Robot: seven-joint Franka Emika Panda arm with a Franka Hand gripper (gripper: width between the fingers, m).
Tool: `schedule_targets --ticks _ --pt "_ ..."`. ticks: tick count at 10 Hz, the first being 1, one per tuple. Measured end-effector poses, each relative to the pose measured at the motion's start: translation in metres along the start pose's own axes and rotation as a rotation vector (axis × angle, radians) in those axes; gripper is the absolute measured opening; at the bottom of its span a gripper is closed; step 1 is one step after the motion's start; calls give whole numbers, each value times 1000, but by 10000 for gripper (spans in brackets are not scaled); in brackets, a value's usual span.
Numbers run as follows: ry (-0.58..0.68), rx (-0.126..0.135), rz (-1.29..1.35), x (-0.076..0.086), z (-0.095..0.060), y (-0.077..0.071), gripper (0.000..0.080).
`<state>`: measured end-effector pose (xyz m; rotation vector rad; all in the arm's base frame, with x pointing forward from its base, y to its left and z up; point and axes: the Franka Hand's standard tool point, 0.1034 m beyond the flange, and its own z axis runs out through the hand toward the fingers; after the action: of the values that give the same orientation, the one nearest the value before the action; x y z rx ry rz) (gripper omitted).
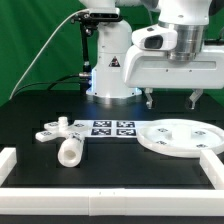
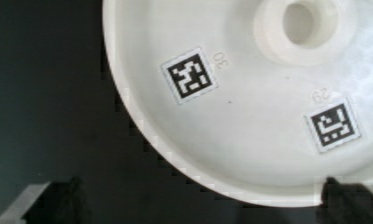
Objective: Assemble round table
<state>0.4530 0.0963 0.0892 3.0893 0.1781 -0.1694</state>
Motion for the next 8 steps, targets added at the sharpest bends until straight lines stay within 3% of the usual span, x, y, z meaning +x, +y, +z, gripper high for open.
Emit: schedule_targets --ticks 1,2,4,6,8 --pt "-1 0 -3 -1 1 -2 649" --pt "34 6 5 -5 8 -13 649" --pt "23 16 -6 -21 36 -29 649" --pt "-1 20 16 -24 58 -38 649" --pt "5 21 11 -23 55 -37 649"
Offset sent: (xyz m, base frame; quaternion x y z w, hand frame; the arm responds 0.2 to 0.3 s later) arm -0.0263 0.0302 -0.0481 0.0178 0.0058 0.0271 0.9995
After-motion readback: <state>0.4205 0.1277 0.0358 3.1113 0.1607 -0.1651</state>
